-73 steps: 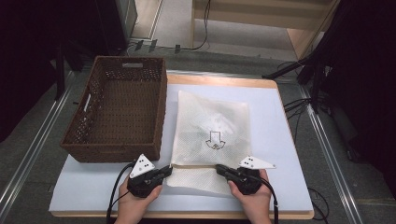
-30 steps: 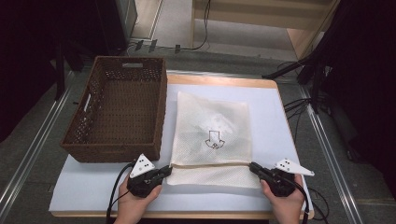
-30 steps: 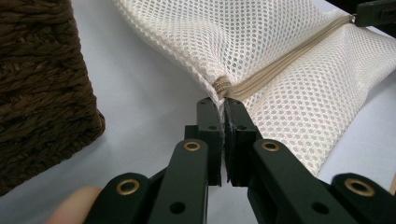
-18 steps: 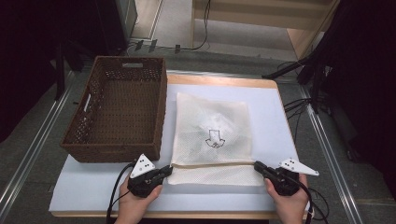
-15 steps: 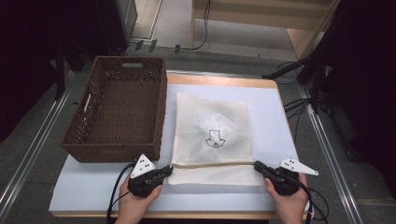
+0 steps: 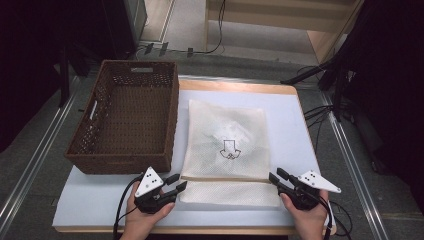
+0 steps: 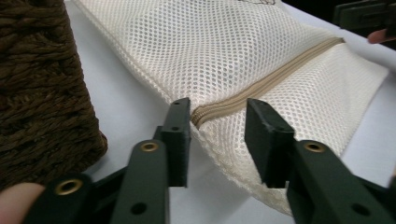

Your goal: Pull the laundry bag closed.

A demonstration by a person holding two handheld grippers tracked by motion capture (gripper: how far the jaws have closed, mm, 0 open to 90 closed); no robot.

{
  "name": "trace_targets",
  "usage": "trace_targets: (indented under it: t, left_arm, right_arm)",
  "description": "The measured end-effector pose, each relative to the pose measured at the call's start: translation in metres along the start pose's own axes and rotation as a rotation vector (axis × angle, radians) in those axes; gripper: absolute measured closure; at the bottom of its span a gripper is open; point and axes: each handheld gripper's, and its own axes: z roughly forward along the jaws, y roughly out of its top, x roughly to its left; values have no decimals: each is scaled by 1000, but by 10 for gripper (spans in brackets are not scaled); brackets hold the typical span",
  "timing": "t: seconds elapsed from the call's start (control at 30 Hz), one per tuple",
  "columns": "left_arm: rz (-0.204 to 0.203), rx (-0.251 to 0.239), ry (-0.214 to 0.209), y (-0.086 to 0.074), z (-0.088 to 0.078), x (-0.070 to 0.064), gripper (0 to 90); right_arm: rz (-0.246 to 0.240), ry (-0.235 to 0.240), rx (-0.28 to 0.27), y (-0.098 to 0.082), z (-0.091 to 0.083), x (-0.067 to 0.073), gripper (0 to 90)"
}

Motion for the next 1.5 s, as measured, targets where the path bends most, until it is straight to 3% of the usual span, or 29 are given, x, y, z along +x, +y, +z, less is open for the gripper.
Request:
trace_targets:
  t: [0.1, 0.23, 0.3, 0.47, 0.53, 0.63, 0.7, 0.8, 1.0, 1.2, 1.3, 1.5]
  left_arm:
    - [-9, 4, -17, 0, -2, 2, 463]
    - [-8, -16, -28, 2, -6, 4, 348]
    - [-8, -21, -33, 2, -7, 5, 308]
    - [4, -25, -24, 1, -10, 8, 240]
    - [11, -25, -18, 0, -13, 9, 221]
    - [15, -33, -21, -1, -18, 13, 197]
    - [24, -32, -24, -1, -20, 14, 173]
    - [45, -33, -19, -1, -23, 15, 132]
    - [42, -51, -18, -2, -26, 20, 83]
    - [21, -64, -32, -3, -29, 27, 26]
    - [25, -92, -28, -1, -35, 30, 9]
    - [11, -91, -11, -3, -39, 39, 0]
  right_arm:
    - [-26, -4, -8, -1, 3, 1, 529]
    - [-47, -14, -45, -1, 5, -1, 526]
    - [-49, 10, -66, -1, 5, -4, 544]
    - [-42, -30, -65, -2, 4, -9, 525]
    - [-16, -18, -45, -2, 5, -10, 450]
    - [-45, -47, -25, -2, 4, -8, 346]
    - [-28, -48, -10, -2, 3, -9, 284]
    - [-12, -33, -2, -1, 1, -11, 179]
    - [-6, -6, 14, -1, 0, -13, 8]
    - [-1, -5, 13, -1, -2, -16, 0]
    - [1, -13, 11, -1, -3, -19, 0]
    - [10, -23, 7, -3, -5, -26, 0]
